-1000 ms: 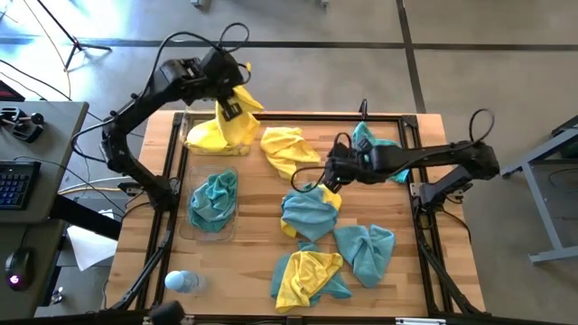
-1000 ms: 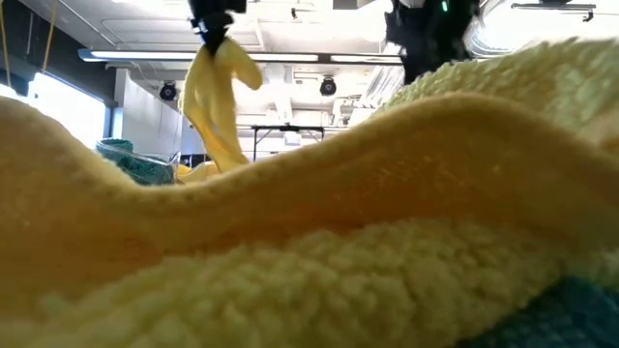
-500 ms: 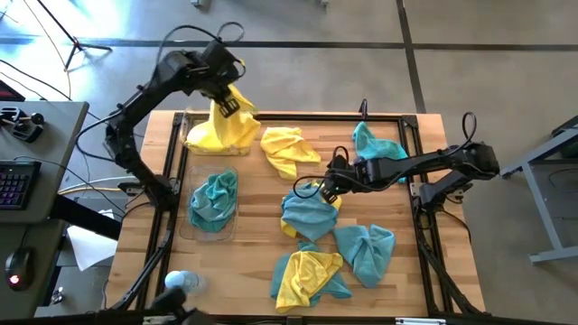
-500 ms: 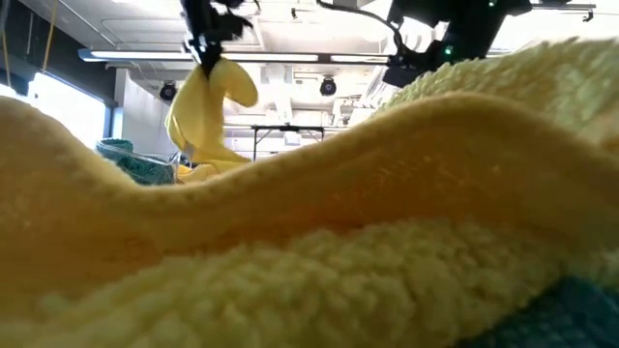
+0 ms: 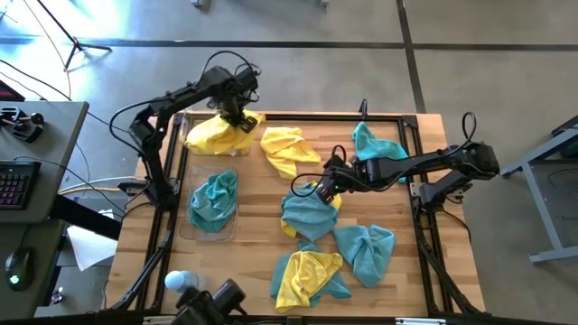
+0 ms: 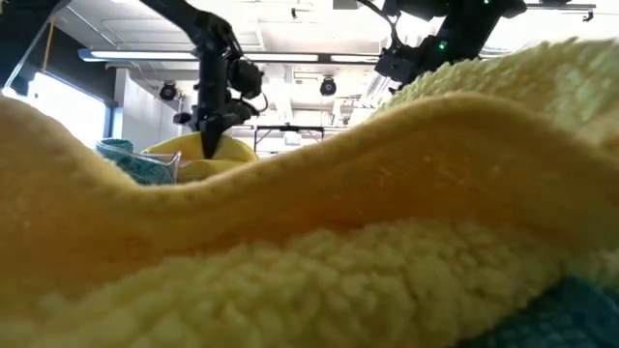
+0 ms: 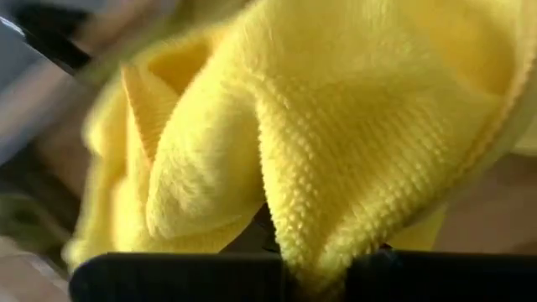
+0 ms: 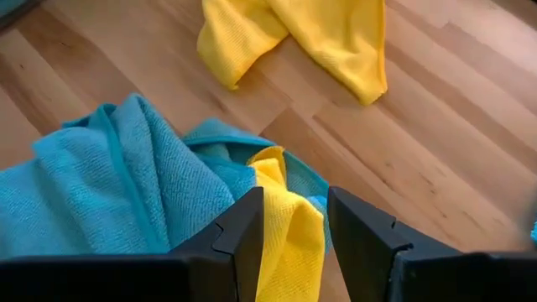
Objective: Sort microfiber towel by color & place in baskets
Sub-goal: Put the yellow microfiber cloth into the top transparent bin
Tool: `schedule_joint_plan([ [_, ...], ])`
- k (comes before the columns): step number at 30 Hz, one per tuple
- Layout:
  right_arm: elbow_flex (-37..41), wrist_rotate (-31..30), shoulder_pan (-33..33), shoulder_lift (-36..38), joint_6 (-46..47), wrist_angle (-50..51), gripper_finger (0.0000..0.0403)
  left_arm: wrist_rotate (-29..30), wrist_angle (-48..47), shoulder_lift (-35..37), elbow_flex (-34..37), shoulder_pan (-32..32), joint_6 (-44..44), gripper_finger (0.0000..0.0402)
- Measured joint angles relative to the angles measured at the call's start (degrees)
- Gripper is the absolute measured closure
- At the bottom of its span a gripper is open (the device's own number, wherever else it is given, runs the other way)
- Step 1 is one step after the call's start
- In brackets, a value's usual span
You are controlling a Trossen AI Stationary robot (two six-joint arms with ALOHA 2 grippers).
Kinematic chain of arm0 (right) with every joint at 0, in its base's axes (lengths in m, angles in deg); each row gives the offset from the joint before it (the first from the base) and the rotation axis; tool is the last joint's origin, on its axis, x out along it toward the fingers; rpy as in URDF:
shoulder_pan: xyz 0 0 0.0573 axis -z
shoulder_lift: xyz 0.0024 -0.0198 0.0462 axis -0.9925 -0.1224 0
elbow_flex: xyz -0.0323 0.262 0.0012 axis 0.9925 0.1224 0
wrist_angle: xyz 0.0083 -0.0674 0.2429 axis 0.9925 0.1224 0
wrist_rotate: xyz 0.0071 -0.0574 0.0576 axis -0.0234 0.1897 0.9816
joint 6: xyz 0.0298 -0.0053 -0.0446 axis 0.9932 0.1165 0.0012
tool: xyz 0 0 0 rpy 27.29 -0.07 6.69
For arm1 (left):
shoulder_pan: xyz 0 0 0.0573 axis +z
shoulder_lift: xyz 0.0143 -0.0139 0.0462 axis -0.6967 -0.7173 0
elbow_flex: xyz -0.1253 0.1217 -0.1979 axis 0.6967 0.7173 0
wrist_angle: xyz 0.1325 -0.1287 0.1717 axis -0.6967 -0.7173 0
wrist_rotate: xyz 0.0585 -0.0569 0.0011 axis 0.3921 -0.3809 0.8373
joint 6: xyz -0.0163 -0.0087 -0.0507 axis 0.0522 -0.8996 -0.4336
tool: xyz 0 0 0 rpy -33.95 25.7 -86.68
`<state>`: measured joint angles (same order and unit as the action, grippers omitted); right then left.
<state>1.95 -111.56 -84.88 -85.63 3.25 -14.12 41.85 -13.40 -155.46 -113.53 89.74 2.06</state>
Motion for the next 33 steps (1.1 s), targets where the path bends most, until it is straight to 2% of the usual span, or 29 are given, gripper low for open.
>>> schedule_joint_plan([
  [3,0.00,1.06,-0.05,0.00,-0.02,0.01,0.0275,-3.56,2.93,1.08,4.20,1.58,-2.63,0.0401],
  [8,0.00,1.00,-0.81,0.00,-0.48,0.28,0.0275,-6.17,10.10,3.70,9.90,3.95,-8.66,0.0401],
  [14,0.00,0.96,-0.83,0.00,-0.66,0.28,0.0275,-6.30,12.43,3.85,12.94,3.40,-16.79,0.0401],
  [21,0.00,0.99,-0.97,0.00,-1.09,0.56,0.0275,-6.80,20.48,3.83,21.03,2.29,-22.46,0.0401],
  [33,0.00,1.04,-1.14,0.00,-1.11,0.93,0.0275,-8.35,32.54,3.87,27.34,2.33,-26.27,0.0396],
])
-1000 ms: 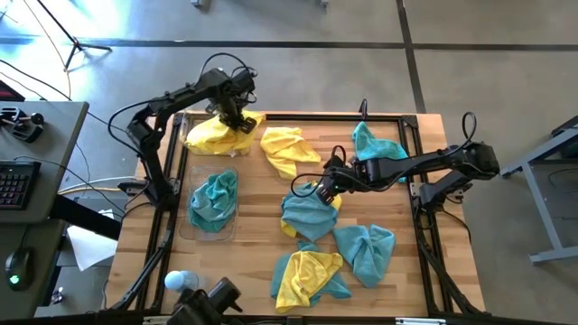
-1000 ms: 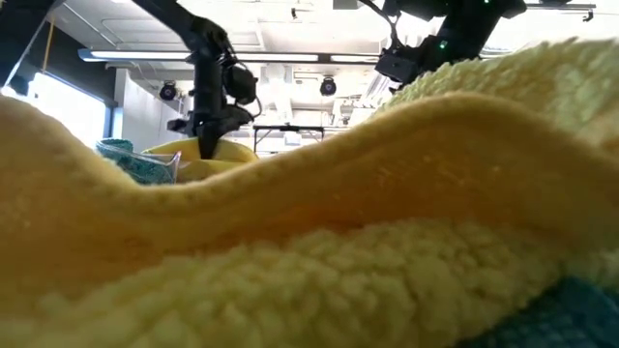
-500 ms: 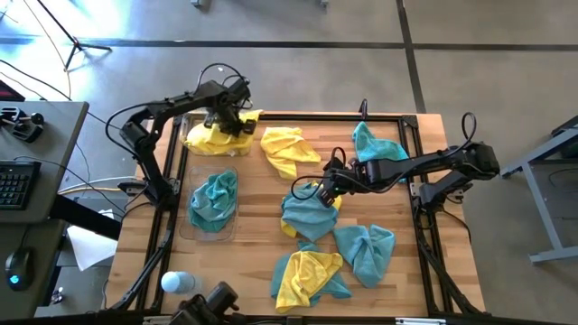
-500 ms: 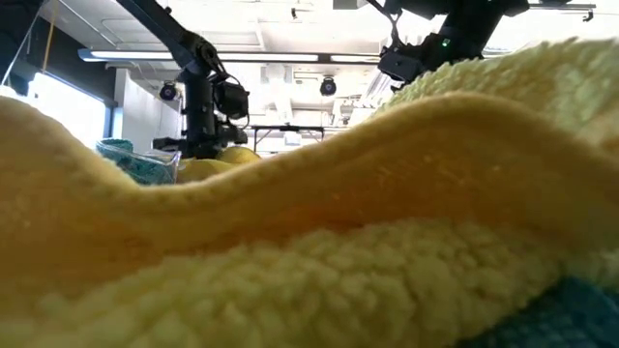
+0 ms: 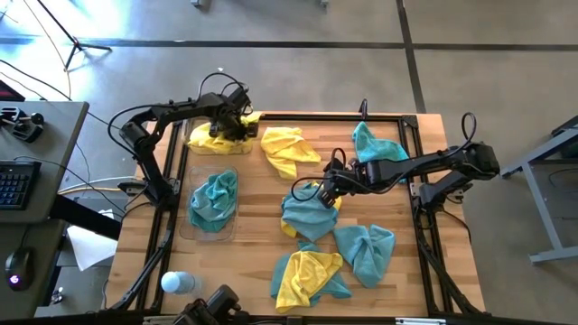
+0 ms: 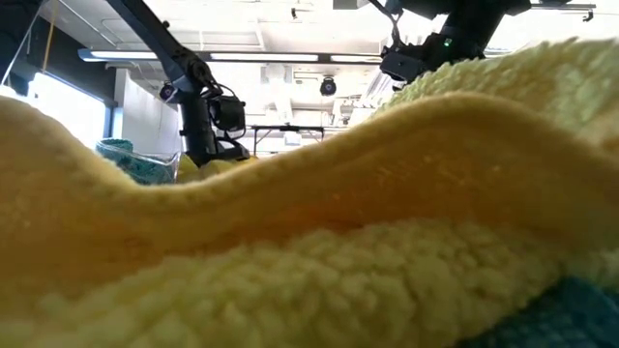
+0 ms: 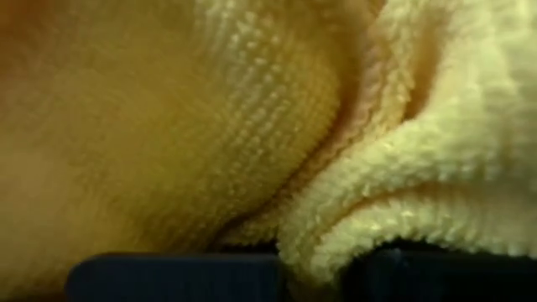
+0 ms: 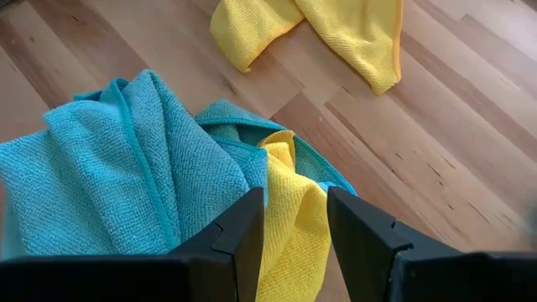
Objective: Sort microfiber towel by color & place in baskets
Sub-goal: Put the yellow microfiber cloth into the top transparent bin
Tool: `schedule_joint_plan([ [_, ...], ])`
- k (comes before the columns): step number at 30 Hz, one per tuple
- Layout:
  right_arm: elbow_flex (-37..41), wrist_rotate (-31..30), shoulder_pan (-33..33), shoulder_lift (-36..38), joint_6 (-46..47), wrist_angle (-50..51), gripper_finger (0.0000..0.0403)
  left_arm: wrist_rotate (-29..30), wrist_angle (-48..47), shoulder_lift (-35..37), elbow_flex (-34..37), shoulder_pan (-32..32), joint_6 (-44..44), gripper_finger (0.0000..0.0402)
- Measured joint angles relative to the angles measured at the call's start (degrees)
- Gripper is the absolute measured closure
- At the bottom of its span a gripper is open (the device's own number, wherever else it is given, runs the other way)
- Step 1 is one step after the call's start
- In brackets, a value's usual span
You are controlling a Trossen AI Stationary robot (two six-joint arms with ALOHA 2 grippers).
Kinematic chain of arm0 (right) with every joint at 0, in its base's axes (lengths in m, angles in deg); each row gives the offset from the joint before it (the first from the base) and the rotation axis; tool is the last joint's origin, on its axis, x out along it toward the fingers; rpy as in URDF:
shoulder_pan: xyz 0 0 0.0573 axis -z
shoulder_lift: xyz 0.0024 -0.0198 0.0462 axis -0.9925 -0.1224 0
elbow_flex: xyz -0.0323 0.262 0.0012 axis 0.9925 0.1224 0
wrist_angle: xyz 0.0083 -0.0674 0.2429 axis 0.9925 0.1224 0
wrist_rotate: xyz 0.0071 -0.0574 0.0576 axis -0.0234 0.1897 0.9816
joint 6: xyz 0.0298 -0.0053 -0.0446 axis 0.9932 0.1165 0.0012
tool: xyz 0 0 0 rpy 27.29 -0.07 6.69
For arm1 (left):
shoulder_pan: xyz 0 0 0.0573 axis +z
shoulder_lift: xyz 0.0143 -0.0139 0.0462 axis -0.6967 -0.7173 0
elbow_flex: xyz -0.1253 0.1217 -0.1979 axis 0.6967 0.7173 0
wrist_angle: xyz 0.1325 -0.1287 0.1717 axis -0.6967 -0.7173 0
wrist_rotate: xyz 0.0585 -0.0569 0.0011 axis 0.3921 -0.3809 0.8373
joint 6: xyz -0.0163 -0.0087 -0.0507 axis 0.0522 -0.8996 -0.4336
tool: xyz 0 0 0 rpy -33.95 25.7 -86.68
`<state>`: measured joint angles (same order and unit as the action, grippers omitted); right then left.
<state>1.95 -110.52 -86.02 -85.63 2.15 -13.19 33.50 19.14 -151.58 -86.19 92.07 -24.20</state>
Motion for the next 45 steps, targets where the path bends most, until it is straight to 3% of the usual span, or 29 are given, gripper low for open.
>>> schedule_joint_plan([
  [23,-0.02,0.94,0.00,0.00,-0.01,-0.06,0.0275,2.09,2.76,1.05,1.39,-0.69,1.17,0.0275],
  [36,-0.02,1.60,0.00,0.02,-0.01,-0.69,0.0275,2.62,2.63,14.65,1.46,-0.68,-0.09,0.0260],
  [45,-0.02,1.60,0.00,0.02,-0.01,-1.24,0.0275,8.24,2.41,22.02,1.37,0.07,0.09,0.0260],
])
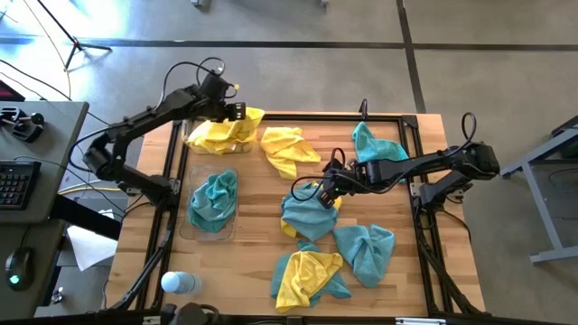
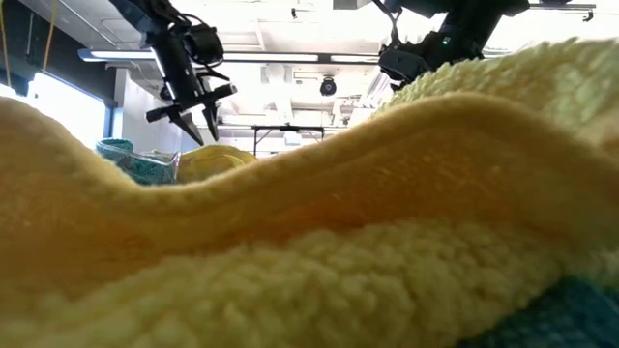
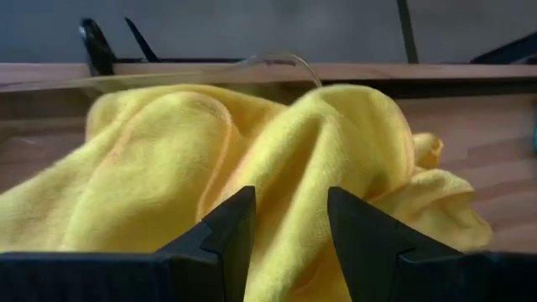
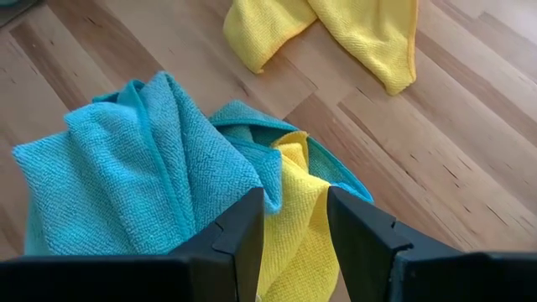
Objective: Sort microfiber towel by color & place in baskets
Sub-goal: Put the yellow microfiber cloth into the top transparent bin
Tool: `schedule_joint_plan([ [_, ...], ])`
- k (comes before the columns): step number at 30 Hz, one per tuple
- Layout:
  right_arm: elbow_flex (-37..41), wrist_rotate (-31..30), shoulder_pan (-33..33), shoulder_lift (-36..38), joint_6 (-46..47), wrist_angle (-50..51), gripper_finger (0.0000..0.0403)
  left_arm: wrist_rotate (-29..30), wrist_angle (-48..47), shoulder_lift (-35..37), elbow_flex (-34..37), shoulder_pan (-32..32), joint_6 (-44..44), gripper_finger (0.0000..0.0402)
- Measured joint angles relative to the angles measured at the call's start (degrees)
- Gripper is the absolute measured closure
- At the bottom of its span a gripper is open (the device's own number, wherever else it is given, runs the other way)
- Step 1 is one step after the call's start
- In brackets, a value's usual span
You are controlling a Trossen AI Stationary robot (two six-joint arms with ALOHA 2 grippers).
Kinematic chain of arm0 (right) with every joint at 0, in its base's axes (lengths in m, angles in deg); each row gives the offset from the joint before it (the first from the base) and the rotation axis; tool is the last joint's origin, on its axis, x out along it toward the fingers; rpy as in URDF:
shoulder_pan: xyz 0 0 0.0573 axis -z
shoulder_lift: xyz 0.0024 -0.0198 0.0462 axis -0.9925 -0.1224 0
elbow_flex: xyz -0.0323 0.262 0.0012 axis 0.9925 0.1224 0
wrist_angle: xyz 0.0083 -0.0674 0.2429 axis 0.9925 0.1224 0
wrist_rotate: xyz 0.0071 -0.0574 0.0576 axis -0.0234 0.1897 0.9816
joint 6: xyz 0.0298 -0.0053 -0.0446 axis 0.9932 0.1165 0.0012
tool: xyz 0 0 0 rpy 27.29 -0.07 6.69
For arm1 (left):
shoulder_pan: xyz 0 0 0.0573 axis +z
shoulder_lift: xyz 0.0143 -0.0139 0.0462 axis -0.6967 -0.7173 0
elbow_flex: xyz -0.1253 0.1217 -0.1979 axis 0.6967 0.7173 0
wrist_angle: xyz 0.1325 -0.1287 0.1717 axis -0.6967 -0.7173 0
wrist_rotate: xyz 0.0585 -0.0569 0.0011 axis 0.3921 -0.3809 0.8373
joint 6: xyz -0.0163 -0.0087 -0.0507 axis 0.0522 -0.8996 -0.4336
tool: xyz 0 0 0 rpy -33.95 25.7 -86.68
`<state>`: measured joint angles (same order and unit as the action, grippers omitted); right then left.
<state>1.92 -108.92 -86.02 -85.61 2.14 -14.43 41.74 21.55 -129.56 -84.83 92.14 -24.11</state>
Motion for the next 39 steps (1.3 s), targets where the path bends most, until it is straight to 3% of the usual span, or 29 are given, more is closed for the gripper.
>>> schedule_joint_plan([
  [4,0.00,0.02,0.00,0.00,0.00,-0.72,0.0275,-0.76,1.79,-0.14,0.00,0.47,-0.01,0.0260],
  [12,0.00,-0.01,0.00,0.00,0.00,-2.77,0.0275,-8.12,11.44,-4.80,-0.10,-0.03,-1.00,0.0270],
  [19,0.00,-0.02,0.00,0.00,0.63,-2.95,0.0275,-5.56,3.49,-12.87,-0.03,1.43,-3.38,0.0308],
  [28,0.00,-0.02,0.04,0.00,0.66,-2.95,0.0275,-4.75,3.44,-18.32,-0.02,1.63,-3.46,0.0357],
  [39,0.00,-0.04,0.04,0.00,0.66,-2.93,0.0275,-5.05,4.70,-19.48,-0.04,1.50,-4.09,0.0364],
])
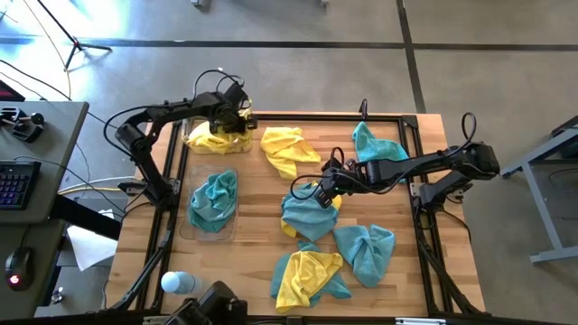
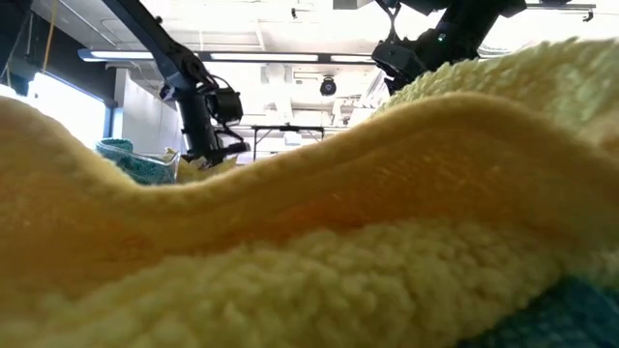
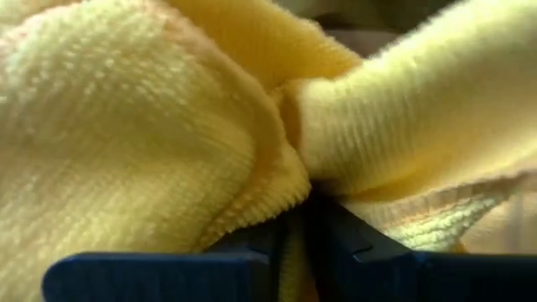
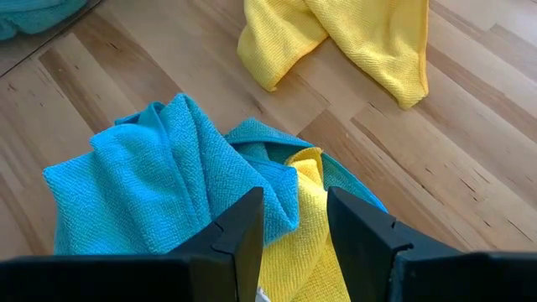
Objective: Sort microfiber towel by color & place in baskets
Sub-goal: Put the yellow microfiber cloth into the top transparent bin
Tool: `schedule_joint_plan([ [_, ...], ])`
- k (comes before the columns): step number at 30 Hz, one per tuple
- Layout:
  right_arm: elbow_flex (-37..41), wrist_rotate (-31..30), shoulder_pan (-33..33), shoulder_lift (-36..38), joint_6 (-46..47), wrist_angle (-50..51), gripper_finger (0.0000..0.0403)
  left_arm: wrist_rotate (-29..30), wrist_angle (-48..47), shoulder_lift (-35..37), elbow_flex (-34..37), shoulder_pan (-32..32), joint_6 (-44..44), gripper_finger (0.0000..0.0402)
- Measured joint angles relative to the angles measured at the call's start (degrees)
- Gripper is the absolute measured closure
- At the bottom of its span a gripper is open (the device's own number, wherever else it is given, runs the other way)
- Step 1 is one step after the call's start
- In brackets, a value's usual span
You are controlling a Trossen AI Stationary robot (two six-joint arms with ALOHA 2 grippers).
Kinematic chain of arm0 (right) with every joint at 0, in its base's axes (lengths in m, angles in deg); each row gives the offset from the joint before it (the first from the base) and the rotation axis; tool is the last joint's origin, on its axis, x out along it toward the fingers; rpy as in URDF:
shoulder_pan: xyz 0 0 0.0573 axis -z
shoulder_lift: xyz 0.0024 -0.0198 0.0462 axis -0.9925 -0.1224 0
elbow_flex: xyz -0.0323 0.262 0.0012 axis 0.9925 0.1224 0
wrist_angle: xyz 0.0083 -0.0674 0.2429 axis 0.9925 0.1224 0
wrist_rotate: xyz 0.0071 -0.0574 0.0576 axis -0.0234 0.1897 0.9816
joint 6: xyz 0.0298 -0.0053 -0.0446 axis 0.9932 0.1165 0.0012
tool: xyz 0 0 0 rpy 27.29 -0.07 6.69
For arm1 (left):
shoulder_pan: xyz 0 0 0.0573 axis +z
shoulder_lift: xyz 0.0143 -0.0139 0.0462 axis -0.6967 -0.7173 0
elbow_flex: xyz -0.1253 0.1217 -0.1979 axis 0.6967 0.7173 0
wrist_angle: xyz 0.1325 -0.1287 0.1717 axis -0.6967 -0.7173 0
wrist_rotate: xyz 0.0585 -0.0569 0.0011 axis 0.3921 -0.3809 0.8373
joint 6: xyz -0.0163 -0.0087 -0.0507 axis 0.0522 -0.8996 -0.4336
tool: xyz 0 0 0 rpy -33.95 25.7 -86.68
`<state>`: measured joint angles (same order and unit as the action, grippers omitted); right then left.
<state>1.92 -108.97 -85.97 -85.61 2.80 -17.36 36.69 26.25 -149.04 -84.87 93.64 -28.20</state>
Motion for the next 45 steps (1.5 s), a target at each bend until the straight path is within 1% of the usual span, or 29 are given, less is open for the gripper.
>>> schedule_joint_plan([
  [5,0.00,0.00,0.01,0.00,-0.03,0.00,0.0275,0.00,0.00,4.89,0.00,0.02,0.00,0.0365],
  [13,0.00,-0.02,0.00,0.00,-0.61,0.00,0.0275,0.00,-1.05,15.36,0.00,0.00,0.03,0.0365],
  [17,0.00,-0.02,0.00,0.00,-0.62,-0.02,0.0275,-0.33,-7.49,20.13,0.00,0.00,0.04,0.0365],
  [20,0.00,-0.02,0.00,0.00,-0.64,-0.04,0.0275,1.21,-13.43,20.94,0.00,0.00,0.09,0.0365],
  [24,0.00,0.00,0.02,0.00,-1.02,-0.36,0.0275,1.52,-17.68,19.05,0.02,0.00,0.13,0.0365],
  [31,0.00,0.10,0.02,0.00,-0.92,-0.64,0.0275,0.97,-17.64,11.66,0.04,-0.13,0.13,0.0365],
  [33,0.00,0.30,0.02,0.00,-0.52,-0.66,0.0275,-0.16,-17.59,9.11,0.04,-0.13,0.19,0.0365],
  [40,0.00,0.40,0.02,0.00,0.01,-0.78,0.0275,-0.37,-14.26,0.84,0.04,-0.13,0.59,0.0365],
  [45,0.00,0.44,0.02,0.00,0.82,-0.81,0.0275,-0.79,-10.71,-2.75,0.00,-0.14,0.61,0.0365],
])
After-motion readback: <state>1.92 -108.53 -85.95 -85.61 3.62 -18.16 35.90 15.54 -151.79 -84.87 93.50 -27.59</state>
